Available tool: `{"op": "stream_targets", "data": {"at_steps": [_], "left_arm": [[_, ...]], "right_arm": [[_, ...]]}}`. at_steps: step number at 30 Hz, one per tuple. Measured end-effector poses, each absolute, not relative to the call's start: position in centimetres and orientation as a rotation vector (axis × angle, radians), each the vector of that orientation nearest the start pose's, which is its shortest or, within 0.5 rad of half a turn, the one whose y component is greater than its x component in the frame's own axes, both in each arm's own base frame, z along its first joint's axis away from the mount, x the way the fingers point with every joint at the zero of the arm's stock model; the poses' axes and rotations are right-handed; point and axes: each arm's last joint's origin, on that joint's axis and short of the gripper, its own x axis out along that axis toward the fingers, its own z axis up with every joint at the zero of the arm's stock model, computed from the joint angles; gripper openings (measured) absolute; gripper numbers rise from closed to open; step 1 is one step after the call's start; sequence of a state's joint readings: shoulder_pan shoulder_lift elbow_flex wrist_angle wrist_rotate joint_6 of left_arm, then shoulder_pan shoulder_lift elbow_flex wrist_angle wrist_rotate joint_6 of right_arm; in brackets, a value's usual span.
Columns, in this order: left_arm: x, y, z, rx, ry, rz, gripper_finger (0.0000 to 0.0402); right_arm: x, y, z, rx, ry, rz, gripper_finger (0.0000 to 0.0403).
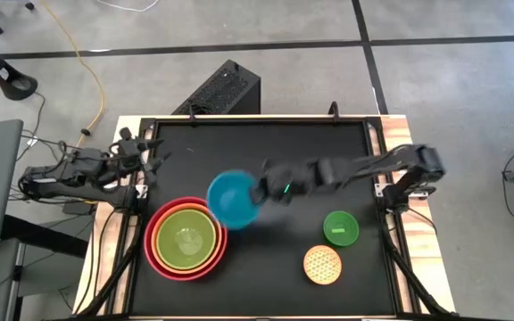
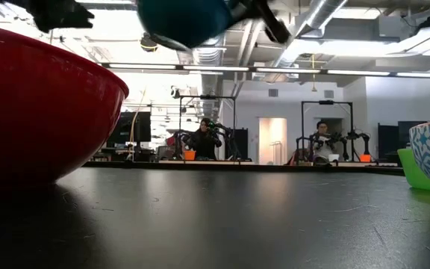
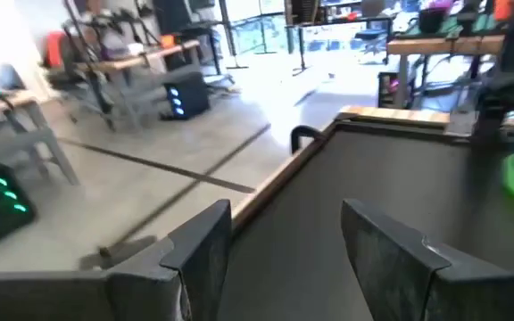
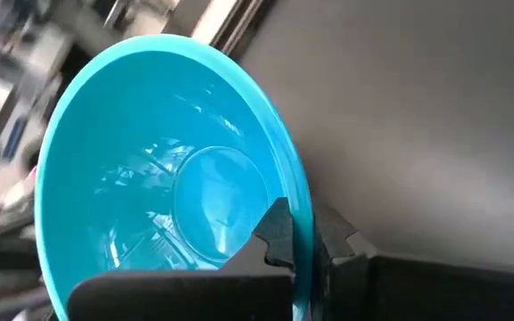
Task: Nest bowls inside each other
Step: Stack the blue bowl into the green bowl
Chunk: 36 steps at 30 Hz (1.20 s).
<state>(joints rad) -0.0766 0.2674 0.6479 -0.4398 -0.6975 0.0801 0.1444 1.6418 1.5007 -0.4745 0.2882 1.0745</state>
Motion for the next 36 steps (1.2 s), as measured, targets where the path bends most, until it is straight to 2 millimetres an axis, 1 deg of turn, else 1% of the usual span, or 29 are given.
{"op": "stream_targets", "data": {"at_steps": [3,6,8,11,15,17,19,28,31,36], "left_arm": [[5.8,1.4,31.5,0.134,0.081,0.594,0.0203],[5.8,1.2,31.4,0.139,0.084,0.523,0.0203],[5.8,1.2,31.4,0.139,0.083,0.517,0.0203],[5.8,1.2,31.4,0.138,0.083,0.517,0.0203],[5.8,1.2,31.3,0.13,0.084,0.517,0.0203],[5.8,1.2,31.3,0.108,0.079,0.517,0.0203],[5.7,1.2,31.2,0.083,0.083,0.517,0.0203],[5.7,1.2,30.6,-0.035,0.114,0.53,0.0203],[5.7,1.2,30.6,-0.068,0.102,0.541,0.0203],[5.7,1.2,30.6,-0.11,0.093,0.546,0.0203]], "right_arm": [[40.0,7.7,32.9,0.913,0.483,-0.408,0.0009],[43.8,9.3,32.5,0.916,0.467,-0.383,0.0009],[46.2,9.7,32.3,0.912,0.449,-0.378,0.0009],[49.2,9.5,31.6,0.896,0.468,-0.348,0.001],[52.1,8.8,30.3,0.877,0.519,-0.297,0.001],[52.7,8.4,29.3,0.893,0.512,-0.264,0.001],[52.9,8.1,28.1,0.905,0.543,-0.273,0.001],[53.7,8.3,25.2,0.863,0.643,-0.219,0.0011],[53.5,8.0,24.8,0.846,0.68,-0.242,0.0011],[53.6,7.4,24.8,0.802,0.672,-0.236,0.0012]]}}
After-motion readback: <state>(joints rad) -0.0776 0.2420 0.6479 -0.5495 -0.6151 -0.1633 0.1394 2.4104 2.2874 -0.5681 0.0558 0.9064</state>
